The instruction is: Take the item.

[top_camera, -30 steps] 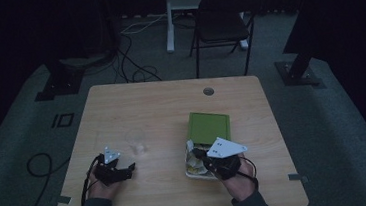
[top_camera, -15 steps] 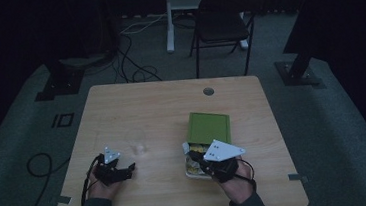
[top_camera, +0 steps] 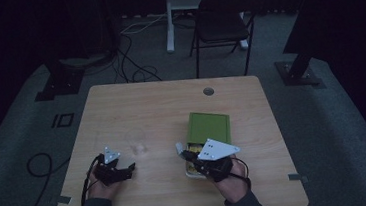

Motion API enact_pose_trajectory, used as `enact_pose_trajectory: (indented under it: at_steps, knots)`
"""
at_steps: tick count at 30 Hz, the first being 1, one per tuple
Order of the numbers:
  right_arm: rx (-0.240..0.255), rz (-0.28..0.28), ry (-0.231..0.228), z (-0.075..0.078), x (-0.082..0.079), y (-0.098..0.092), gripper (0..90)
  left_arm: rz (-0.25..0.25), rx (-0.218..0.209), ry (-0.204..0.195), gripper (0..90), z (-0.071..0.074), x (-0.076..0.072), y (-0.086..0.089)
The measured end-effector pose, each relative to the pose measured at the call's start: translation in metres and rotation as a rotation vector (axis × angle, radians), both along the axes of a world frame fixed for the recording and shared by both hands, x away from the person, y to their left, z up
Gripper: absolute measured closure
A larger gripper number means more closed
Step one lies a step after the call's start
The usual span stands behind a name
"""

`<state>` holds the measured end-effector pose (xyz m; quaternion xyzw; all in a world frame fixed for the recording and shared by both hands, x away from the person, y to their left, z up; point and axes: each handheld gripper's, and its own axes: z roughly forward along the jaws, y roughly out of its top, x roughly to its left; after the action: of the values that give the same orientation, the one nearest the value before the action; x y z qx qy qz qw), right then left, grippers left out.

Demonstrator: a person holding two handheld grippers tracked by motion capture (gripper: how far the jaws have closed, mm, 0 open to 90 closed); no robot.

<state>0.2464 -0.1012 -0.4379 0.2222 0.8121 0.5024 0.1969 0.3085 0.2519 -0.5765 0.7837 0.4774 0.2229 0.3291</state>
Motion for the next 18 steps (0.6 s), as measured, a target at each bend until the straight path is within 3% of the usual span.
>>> enact_pose_trajectory:
  at_steps: [18]
  knots:
    - [0.009, 0.035, -0.006, 0.004, 0.007, 0.018, 90.0, 0.0, 0.0, 0.0, 18.3, 0.0, 0.0, 0.0]
